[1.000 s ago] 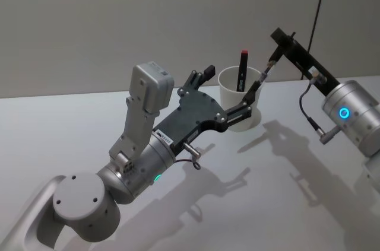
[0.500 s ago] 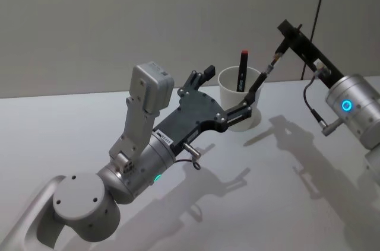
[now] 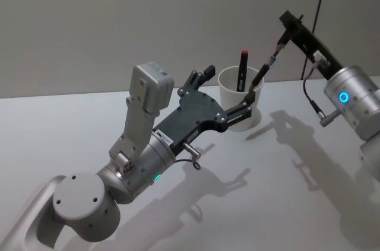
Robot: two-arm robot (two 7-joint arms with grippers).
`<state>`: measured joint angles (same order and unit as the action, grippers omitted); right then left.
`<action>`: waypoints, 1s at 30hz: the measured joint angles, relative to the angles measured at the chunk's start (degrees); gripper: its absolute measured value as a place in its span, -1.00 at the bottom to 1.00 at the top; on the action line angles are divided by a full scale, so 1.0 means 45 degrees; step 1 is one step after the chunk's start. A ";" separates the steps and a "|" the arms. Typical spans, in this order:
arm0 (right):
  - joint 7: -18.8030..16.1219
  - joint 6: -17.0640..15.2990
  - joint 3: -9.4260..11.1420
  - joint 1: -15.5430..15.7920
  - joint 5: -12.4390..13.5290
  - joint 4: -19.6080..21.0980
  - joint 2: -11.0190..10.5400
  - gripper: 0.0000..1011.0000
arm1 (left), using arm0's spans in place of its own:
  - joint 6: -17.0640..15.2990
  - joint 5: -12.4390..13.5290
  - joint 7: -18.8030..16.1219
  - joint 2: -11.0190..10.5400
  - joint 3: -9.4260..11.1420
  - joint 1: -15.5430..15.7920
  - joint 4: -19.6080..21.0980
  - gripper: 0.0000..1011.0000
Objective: Place the pen into the pen holder.
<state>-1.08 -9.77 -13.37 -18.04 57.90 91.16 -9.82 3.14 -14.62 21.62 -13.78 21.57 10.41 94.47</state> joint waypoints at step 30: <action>-0.0829 0.0798 -0.0226 -0.1123 -0.1522 -0.1519 0.0411 -0.68 | 0.0001 -0.0002 0.0000 0.0000 0.0000 0.0000 0.0000 0.98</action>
<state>-4.81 -6.18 -14.39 -23.09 51.06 84.32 -7.97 3.15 -14.62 21.62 -13.78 21.57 10.41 94.47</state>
